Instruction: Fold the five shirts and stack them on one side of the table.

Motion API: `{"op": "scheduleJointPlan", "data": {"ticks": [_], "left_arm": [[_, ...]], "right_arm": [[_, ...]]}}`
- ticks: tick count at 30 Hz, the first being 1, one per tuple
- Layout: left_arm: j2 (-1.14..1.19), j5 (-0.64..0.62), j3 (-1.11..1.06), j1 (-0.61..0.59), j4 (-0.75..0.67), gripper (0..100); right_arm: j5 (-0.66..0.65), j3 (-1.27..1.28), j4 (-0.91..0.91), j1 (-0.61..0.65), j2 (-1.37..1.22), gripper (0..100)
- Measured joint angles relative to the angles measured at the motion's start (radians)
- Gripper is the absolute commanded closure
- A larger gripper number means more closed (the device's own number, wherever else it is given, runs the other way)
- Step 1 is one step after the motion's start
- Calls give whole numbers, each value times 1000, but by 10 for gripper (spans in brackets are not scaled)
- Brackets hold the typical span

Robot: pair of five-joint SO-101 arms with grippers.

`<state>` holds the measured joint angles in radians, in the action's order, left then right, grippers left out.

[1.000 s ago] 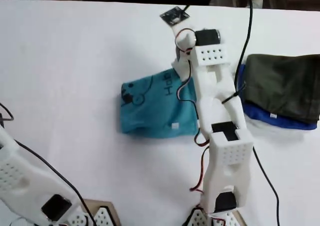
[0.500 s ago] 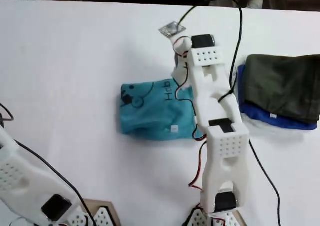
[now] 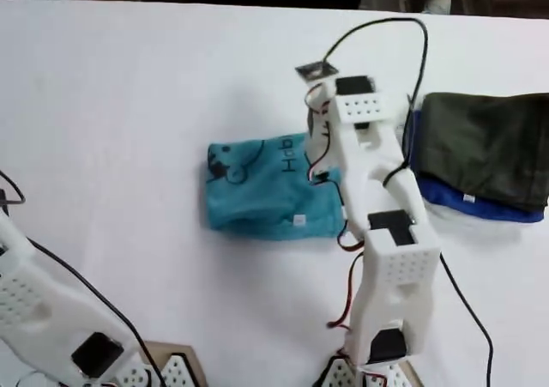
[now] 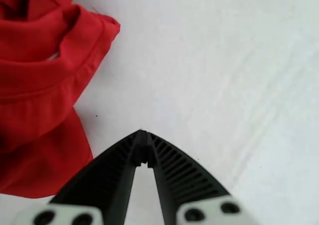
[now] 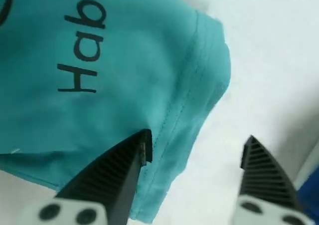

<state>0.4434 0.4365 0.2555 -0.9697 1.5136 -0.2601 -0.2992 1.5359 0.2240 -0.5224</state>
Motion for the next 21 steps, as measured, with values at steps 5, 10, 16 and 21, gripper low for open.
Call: {"op": "scheduleJointPlan", "data": {"ticks": [5,10,16,21], "left_arm": [[0,0,0,0,0,973],[0,0,0,0,0,973],[0,0,0,0,0,973],[0,0,0,0,0,973]], "right_arm": [[6,54,-58,43,2,644],[46,146,-127,48,3,644],[60,238,-192,52,31,647],[52,238,-176,52,8,761]]}}
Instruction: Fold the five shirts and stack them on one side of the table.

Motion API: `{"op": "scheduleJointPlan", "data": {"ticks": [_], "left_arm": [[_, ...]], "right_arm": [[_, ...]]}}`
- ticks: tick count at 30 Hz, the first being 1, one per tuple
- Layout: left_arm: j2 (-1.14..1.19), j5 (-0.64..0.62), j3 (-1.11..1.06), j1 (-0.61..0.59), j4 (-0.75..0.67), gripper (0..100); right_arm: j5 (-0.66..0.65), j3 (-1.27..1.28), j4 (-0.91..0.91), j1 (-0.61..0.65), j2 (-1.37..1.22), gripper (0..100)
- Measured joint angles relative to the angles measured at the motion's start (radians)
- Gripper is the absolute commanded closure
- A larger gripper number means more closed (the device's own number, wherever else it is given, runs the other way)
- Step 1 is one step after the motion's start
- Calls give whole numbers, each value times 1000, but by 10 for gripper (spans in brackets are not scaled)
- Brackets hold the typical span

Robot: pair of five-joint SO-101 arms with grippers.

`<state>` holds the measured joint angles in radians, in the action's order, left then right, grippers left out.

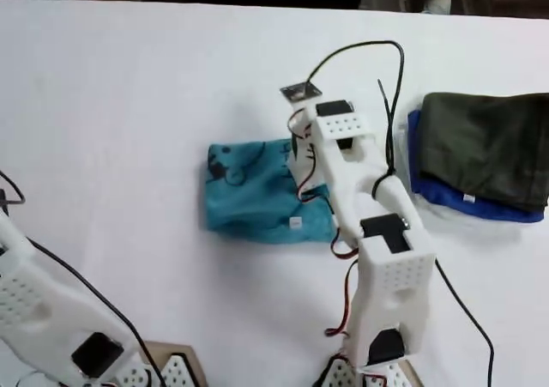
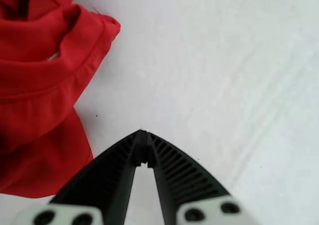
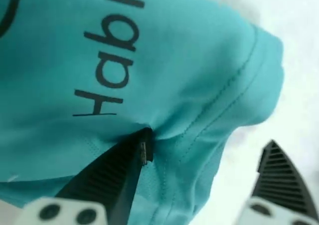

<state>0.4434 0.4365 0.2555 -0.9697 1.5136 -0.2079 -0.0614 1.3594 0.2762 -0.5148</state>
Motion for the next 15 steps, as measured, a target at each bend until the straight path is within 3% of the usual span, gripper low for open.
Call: {"op": "scheduleJointPlan", "data": {"ticks": [6,9,15], "left_arm": [[0,0,0,0,0,973],[0,0,0,0,0,973],[0,0,0,0,0,973]], "right_arm": [[-80,-43,64,0,-74,846],[-129,-86,94,-2,-92,977],[-161,-153,144,-12,-110,976]]}}
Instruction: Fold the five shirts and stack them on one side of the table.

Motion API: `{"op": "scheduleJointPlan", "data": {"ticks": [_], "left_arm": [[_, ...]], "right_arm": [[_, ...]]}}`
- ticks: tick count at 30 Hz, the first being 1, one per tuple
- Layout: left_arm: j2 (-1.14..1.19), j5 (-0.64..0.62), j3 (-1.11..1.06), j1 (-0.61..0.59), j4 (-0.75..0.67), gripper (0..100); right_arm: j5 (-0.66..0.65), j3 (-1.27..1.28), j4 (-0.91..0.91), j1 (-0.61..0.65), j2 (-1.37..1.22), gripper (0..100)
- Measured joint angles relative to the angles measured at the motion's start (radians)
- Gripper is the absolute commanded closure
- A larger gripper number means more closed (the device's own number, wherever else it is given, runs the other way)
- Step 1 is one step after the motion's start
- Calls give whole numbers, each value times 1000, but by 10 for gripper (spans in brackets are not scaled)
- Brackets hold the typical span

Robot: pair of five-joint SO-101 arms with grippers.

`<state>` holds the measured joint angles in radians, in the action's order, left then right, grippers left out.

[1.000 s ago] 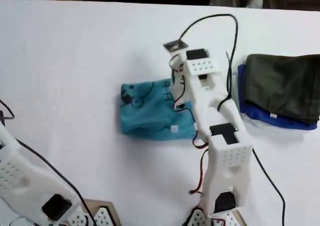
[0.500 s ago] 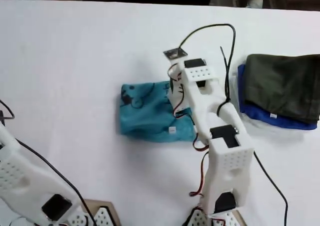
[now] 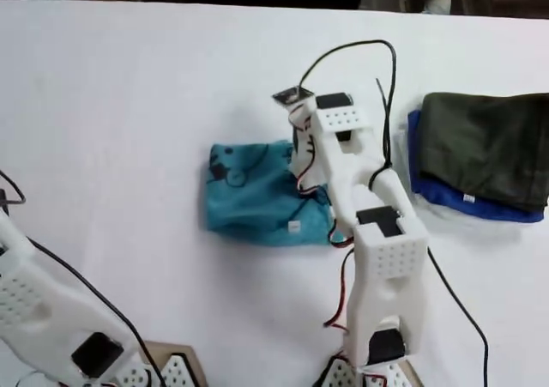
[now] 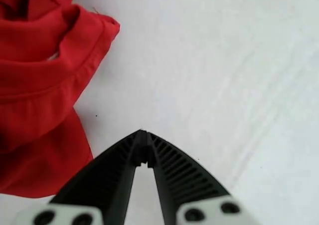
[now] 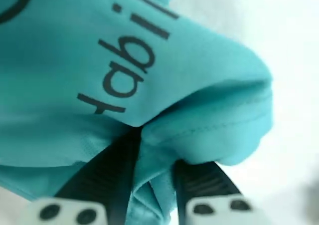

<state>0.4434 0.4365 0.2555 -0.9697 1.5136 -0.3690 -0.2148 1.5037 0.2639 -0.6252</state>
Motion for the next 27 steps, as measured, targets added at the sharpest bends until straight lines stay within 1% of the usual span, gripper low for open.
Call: {"op": "scheduleJointPlan", "data": {"ticks": [3,5,8,11,15,19,23,27], "left_arm": [[0,0,0,0,0,973],[0,0,0,-2,0,973],[0,0,0,-2,0,973],[0,0,0,-2,0,973],[0,0,0,-2,0,973],[0,0,0,-2,0,973],[0,0,-2,-2,0,973],[0,0,-3,-2,0,973]], "right_arm": [[-9,-41,58,-28,18,977],[-51,-72,110,-51,61,977],[-133,-106,175,-78,187,977],[-193,-112,193,-121,341,977],[-281,-112,198,-201,526,977],[-356,-112,198,-282,657,977],[-417,-112,193,-359,721,977],[-468,-112,106,-439,747,977]]}}
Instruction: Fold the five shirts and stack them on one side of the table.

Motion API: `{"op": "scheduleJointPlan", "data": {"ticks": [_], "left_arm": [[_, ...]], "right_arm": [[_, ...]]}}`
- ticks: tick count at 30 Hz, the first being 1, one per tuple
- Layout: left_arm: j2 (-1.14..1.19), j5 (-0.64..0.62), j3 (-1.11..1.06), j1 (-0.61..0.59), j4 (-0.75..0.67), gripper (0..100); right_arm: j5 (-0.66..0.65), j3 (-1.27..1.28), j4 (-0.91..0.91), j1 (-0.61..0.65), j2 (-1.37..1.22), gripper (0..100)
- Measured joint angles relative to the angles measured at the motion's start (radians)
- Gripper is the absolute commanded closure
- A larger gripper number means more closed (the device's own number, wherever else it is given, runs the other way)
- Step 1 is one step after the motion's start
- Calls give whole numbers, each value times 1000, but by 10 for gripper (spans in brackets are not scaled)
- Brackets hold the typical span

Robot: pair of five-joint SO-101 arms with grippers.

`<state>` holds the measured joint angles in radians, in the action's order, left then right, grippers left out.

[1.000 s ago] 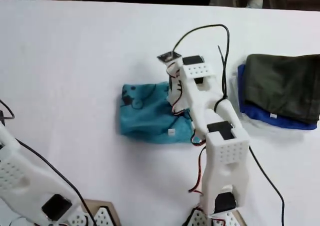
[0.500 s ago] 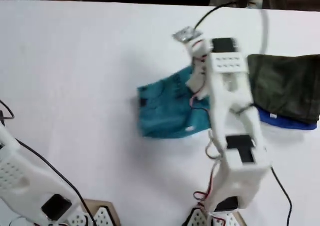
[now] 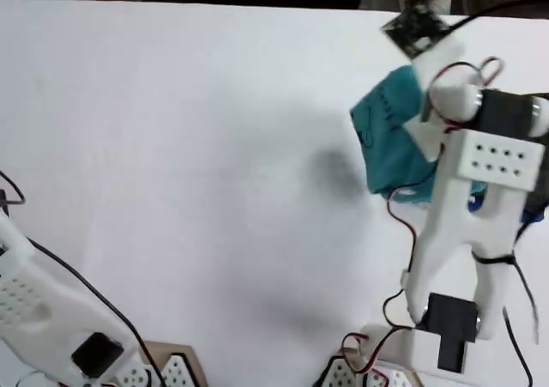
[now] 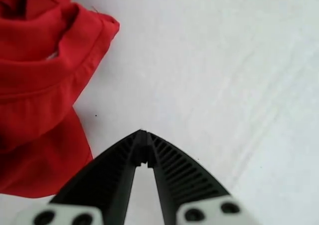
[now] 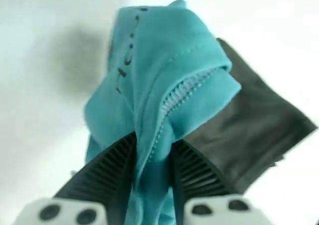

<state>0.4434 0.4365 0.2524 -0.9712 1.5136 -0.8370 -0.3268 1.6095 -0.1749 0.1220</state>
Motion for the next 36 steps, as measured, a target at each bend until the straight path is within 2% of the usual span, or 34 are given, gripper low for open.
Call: {"op": "scheduleJointPlan", "data": {"ticks": [9,16,29,36], "left_arm": [[0,0,0,0,0,973],[0,0,0,0,0,973],[0,0,0,0,0,973],[0,0,0,0,0,973]], "right_arm": [[-43,0,-199,-161,0,977],[-52,0,-316,-230,-21,977],[-184,0,-569,-373,-422,977],[-196,0,-649,-422,-551,974]]}}
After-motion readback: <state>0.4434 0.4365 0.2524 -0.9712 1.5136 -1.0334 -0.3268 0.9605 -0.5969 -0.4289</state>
